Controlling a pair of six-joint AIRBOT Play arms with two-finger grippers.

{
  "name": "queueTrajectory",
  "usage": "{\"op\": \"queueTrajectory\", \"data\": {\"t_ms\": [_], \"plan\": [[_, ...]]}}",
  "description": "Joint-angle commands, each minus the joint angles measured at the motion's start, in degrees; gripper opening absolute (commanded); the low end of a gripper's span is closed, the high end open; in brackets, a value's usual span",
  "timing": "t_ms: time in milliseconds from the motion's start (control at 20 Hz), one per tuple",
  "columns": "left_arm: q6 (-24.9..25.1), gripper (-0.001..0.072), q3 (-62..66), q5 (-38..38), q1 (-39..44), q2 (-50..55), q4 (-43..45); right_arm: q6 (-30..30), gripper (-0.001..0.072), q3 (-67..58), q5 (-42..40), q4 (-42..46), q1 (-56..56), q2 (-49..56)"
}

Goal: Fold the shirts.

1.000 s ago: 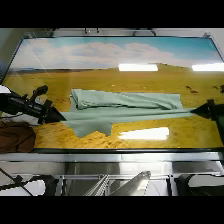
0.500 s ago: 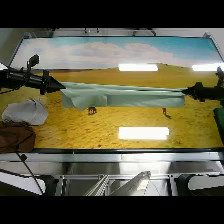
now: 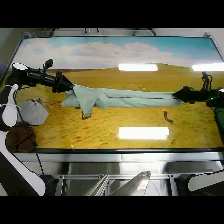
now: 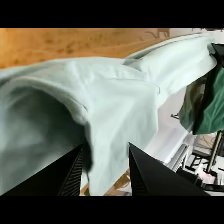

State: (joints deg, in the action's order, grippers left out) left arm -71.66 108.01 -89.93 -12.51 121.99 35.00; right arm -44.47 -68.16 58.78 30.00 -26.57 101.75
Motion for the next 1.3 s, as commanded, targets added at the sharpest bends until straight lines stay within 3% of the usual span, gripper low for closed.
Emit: {"op": "queueTrajectory", "data": {"t_ms": [0,150,200,250,300,400,450,500,550,600,750,850,900,1100,1250], "plan": [[-2.62,0.0297,8.11,-4.09,-0.76,2.89,-0.35,-0.39,0.0534,-2.8,6.29,2.32,-2.19,-0.94],[-4.9,0.0298,13.25,-7.82,-3.21,0.15,-0.72,-7.48,0.0554,-6.6,9.44,6.47,-6.32,-1.55],[-4.85,0.0369,10.88,-7.26,-3.63,-2.29,-0.68,-8.74,0.0663,-6.6,9.79,6.4,-6.97,-0.98],[-4.87,0.0644,7.61,-6.01,-3.85,-4.61,-0.66,-9.68,0.0663,-6.6,10.47,6.4,-6.88,-0.04],[-4.83,0.0705,4.48,-5.07,-3.78,-6.62,-0.55,-10.45,0.0662,-6.6,11.37,6.34,-6.29,1.31],[-4.83,0.0701,0.48,-4.48,-2.97,-9.03,-0.59,-11.34,0.0653,-6.6,12.26,6.21,-4.48,3.56],[-4.85,0.0652,-0.04,-4.68,-2.43,-9.42,-0.61,-11.32,0.0586,-6.6,13.0,5.92,-3.32,4.46],[-4.63,0.0449,0.13,-5.27,-1.66,-9.44,-0.59,-11.32,0.0576,-6.6,13.7,5.31,-1.79,5.18],[-3.74,0.0183,0.37,-5.68,-0.7,-9.44,-0.57,-11.32,0.0575,-6.6,14.08,4.63,-0.15,5.66],[-2.16,0.0014,0.46,-5.68,0.63,-9.44,-0.61,-11.34,0.0575,-6.6,14.1,4.22,1.42,5.9],[-1.4,0.0013,0.39,-3.13,5.62,-9.31,0.74,-11.3,0.056,-6.62,12.46,2.32,5.79,6.25],[-0.74,0.0013,0.39,1.18,10.05,-9.25,2.89,-10.47,0.0114,-6.64,11.72,-0.63,6.86,6.36],[-0.76,0.0014,0.39,3.76,13.03,-9.07,4.07,-9.31,0.002,-6.73,11.78,-2.12,6.78,6.34],[-1.07,0.0014,0.42,11.3,25.57,-6.03,9.7,-9.05,0.0017,-6.75,15.76,-3.04,3.54,3.48],[-4.28,0.0014,0.42,16.59,34.84,-3.23,14.45,-8.92,0.0017,-8.37,23.08,-2.12,-1.77,0.52]]}}
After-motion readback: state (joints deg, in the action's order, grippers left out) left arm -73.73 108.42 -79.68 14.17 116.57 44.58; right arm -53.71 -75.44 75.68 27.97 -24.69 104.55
